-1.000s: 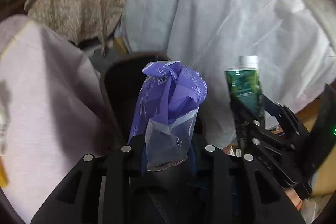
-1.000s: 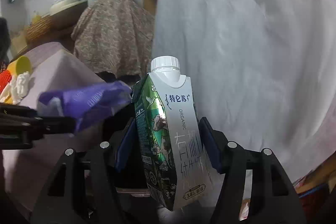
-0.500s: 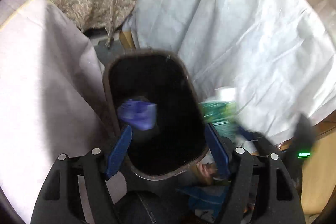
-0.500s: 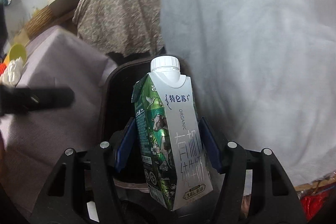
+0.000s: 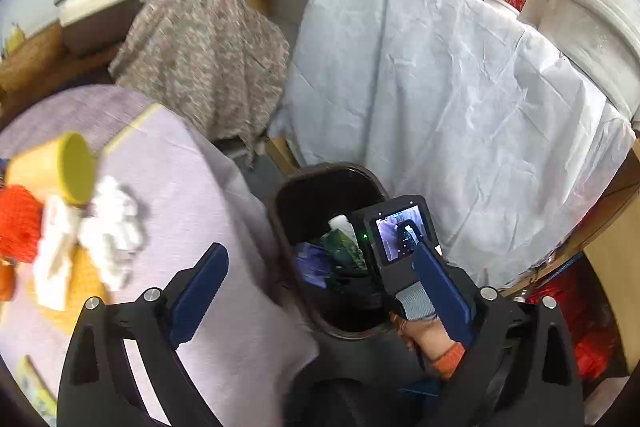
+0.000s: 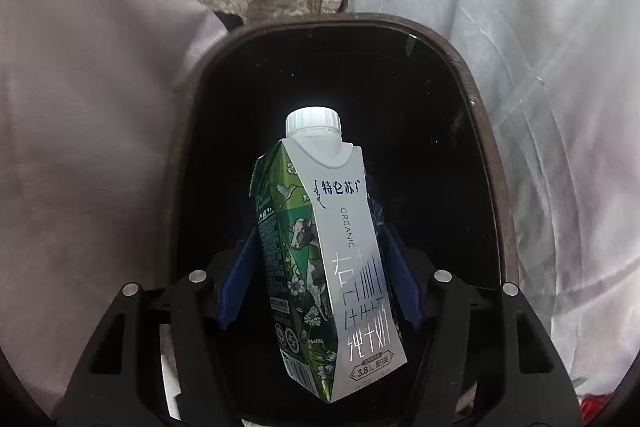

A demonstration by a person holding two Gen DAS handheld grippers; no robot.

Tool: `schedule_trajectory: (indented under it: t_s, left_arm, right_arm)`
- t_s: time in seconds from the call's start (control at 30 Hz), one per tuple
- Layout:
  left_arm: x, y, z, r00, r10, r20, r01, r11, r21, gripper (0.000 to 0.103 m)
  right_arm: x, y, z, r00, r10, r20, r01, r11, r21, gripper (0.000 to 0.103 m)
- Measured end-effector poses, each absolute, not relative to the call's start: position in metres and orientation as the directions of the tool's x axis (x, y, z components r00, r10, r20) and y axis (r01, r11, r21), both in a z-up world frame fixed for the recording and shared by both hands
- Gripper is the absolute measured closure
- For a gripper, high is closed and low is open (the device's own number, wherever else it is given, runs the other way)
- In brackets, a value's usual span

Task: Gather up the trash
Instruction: 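Open both grippers over the bin to drop the bag and carton, then grasp the foil scrap with the left gripper while the right returns to the table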

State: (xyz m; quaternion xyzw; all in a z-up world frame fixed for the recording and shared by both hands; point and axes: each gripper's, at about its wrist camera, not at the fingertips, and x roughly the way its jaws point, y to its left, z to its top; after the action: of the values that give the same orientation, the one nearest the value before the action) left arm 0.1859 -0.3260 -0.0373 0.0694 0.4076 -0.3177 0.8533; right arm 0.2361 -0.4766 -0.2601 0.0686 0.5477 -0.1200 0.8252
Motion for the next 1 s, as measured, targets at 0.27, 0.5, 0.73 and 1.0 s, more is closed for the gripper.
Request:
schedule_trajectory:
  t_s: [0.27, 0.5, 0.73, 1.0]
  left_arm:
    - [0.173, -0.294, -0.017, 0.530, -0.483, -0.697, 0.583, 0.804, -0.114, 0.006]
    - [0.146, -0.267, 0.001, 0.597, -0.481, -0.642, 0.598, 0.801, -0.045, 0.005]
    - [0.113, -0.217, 0.012, 0.633, -0.544, -0.550, 0.625, 0.779, -0.050, 0.005]
    - [0.099, -0.143, 0.000, 0.711, -0.455, -0.537, 0.510, 0.859, -0.052, 0.005]
  right_arm:
    - [0.224, -0.455, -0.239, 0.443, -0.190, -0.876, 0.247, 0.965, -0.085, 0.028]
    - [0.185, -0.422, -0.175, 0.597, -0.219, -0.772, 0.225, 0.969, -0.101, 0.020]
    - [0.136, -0.401, -0.104, 0.754, -0.173, -0.634, 0.215, 0.977, -0.011, 0.015]
    - [0.099, -0.353, -0.062, 0.838, -0.078, -0.540, 0.103, 0.995, 0.015, 0.014]
